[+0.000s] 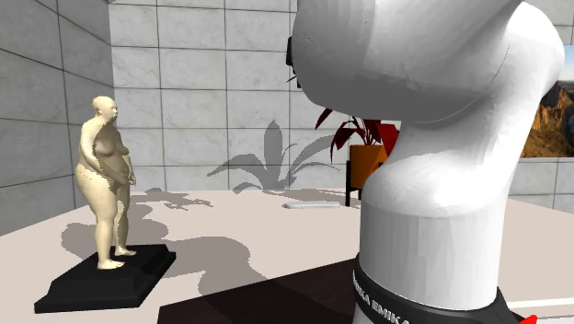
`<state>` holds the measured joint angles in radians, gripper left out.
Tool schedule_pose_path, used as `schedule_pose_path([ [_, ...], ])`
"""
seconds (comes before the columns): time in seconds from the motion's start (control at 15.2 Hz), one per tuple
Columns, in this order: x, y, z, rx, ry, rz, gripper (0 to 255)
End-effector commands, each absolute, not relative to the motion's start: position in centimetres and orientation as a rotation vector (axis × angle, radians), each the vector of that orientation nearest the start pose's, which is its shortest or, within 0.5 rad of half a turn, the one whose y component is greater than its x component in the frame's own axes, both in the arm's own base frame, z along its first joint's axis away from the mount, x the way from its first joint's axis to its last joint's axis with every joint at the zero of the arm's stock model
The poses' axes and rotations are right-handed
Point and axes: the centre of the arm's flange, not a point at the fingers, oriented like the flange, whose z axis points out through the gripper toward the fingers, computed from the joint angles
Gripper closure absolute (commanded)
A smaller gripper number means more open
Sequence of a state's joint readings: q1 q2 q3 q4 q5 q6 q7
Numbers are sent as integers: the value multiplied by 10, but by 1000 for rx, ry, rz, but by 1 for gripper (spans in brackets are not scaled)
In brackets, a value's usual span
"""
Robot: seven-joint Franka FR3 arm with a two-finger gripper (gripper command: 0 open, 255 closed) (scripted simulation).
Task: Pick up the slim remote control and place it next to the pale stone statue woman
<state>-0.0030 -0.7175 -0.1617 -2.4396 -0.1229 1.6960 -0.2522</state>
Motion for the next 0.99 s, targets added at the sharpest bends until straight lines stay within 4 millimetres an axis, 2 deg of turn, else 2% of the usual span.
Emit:
schedule_pose_path([
  [0.0,339,-91,519,-3136,-315,49,0],
  [0.46,387,-141,459,-3094,-587,41,0],
  [0.92,443,-182,399,-3029,-855,32,0],
])
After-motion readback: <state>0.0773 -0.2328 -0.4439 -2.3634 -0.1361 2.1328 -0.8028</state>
